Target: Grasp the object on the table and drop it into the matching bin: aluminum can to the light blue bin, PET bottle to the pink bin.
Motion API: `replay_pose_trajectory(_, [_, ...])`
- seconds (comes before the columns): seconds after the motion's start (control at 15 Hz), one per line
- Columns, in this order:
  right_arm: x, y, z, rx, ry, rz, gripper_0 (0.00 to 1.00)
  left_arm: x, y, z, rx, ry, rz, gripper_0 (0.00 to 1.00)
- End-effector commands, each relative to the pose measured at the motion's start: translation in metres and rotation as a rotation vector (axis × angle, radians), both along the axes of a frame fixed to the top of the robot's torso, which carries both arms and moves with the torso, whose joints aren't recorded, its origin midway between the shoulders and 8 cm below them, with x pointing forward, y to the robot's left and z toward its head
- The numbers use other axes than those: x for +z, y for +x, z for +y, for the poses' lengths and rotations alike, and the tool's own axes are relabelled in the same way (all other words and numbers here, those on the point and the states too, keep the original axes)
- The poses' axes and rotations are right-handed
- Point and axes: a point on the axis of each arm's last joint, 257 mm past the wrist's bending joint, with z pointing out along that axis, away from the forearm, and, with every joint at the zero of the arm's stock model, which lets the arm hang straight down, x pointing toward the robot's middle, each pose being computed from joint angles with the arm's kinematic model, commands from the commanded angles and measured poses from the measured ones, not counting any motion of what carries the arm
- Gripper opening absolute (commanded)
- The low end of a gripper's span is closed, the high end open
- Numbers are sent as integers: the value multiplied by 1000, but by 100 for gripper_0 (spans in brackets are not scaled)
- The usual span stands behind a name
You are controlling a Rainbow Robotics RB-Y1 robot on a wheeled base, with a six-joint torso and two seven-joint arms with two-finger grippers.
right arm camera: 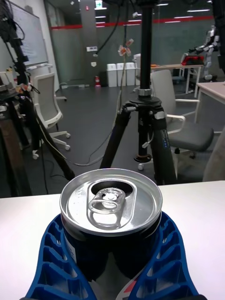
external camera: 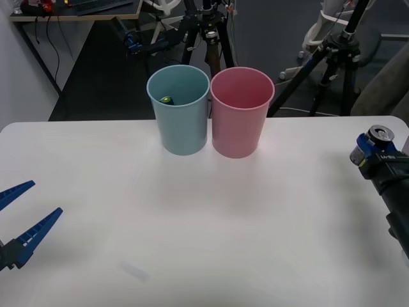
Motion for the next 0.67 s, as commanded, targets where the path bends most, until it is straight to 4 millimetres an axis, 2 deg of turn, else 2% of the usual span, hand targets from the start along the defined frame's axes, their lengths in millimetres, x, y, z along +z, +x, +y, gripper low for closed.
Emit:
replay_pose_trajectory(0.07, [26,-26,22,119,-12,-47,0,0,0,0,0,0,0,100])
replay_pose_trajectory(0.4, [92,-66,58,302,-30,-142,0,0,0,0,0,0,0,100])
replay_pose_trajectory(0.67, [145,-79,88,430,30,-183,0,0,0,0,0,0,0,100])
